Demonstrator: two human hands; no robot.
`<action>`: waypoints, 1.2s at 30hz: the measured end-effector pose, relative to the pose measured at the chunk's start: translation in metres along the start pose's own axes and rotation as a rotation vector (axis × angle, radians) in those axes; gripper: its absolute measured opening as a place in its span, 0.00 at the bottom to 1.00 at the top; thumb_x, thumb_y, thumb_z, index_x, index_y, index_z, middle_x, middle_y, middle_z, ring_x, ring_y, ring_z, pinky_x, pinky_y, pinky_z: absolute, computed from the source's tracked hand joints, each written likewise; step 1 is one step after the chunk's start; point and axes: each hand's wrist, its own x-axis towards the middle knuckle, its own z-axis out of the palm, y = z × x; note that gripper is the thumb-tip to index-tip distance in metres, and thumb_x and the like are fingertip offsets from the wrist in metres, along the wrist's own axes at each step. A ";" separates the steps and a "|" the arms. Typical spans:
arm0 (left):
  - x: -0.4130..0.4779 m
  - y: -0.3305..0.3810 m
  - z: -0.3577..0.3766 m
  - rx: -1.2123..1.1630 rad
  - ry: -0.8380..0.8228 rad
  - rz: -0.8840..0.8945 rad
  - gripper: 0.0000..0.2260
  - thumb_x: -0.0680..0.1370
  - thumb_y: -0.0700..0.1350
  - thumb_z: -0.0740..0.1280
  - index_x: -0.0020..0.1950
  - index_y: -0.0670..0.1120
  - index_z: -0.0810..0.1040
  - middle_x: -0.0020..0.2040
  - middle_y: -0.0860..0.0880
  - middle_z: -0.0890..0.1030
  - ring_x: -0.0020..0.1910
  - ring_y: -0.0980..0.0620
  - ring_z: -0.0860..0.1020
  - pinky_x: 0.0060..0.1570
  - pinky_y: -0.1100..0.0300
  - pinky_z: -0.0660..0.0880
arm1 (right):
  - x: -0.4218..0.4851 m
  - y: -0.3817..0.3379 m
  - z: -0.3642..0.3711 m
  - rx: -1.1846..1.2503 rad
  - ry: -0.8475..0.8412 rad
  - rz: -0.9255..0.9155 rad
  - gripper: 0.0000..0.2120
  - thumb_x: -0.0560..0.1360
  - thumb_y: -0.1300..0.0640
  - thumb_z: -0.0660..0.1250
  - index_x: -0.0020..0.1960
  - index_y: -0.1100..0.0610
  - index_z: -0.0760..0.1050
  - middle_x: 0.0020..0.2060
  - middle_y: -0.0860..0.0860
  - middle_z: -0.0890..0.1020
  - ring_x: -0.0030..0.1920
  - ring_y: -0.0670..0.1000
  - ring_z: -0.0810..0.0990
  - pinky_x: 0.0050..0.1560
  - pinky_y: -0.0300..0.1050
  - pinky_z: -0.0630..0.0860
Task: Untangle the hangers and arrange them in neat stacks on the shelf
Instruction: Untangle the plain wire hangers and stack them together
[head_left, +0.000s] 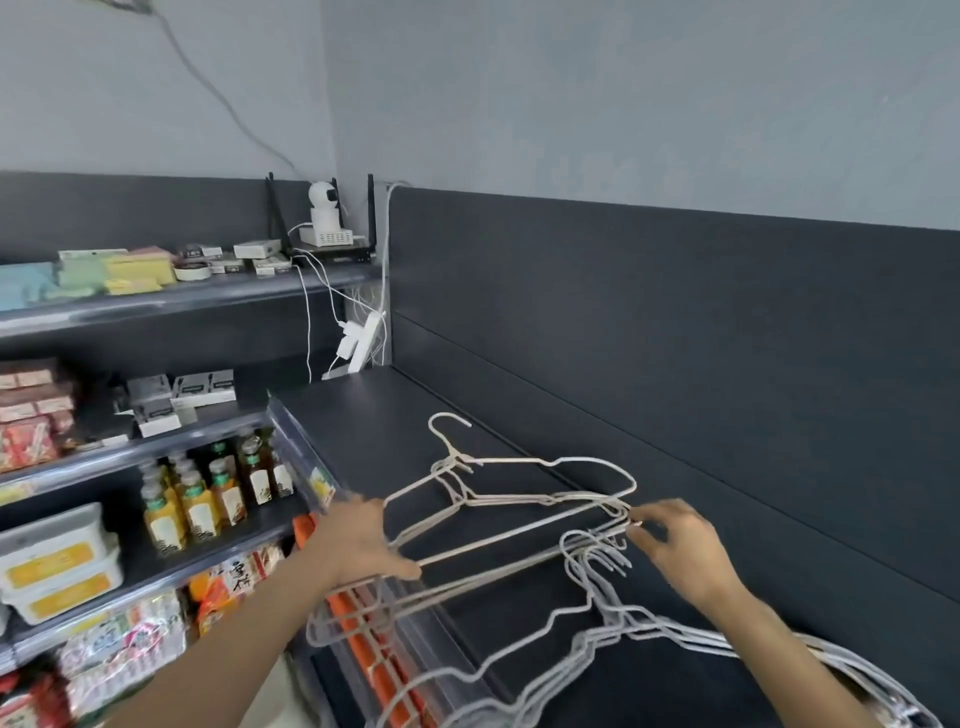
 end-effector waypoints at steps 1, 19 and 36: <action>0.008 -0.003 0.005 0.026 -0.035 -0.008 0.38 0.52 0.71 0.66 0.51 0.46 0.75 0.48 0.48 0.78 0.49 0.49 0.75 0.50 0.55 0.75 | 0.000 -0.003 0.004 0.005 0.004 0.015 0.10 0.73 0.58 0.68 0.53 0.58 0.80 0.53 0.54 0.79 0.49 0.50 0.78 0.53 0.38 0.70; 0.025 -0.009 0.016 -0.125 0.128 0.117 0.14 0.79 0.44 0.59 0.59 0.39 0.76 0.57 0.41 0.77 0.58 0.46 0.75 0.60 0.56 0.69 | -0.004 -0.046 0.039 0.067 -0.050 0.064 0.12 0.75 0.59 0.63 0.58 0.60 0.76 0.53 0.56 0.81 0.54 0.56 0.79 0.56 0.46 0.72; 0.145 -0.029 0.056 -0.092 -0.240 0.237 0.07 0.73 0.39 0.64 0.37 0.43 0.68 0.51 0.41 0.79 0.49 0.42 0.78 0.43 0.55 0.71 | 0.034 -0.116 0.115 -0.020 0.023 0.272 0.12 0.75 0.57 0.64 0.58 0.57 0.77 0.54 0.53 0.81 0.54 0.52 0.79 0.55 0.40 0.70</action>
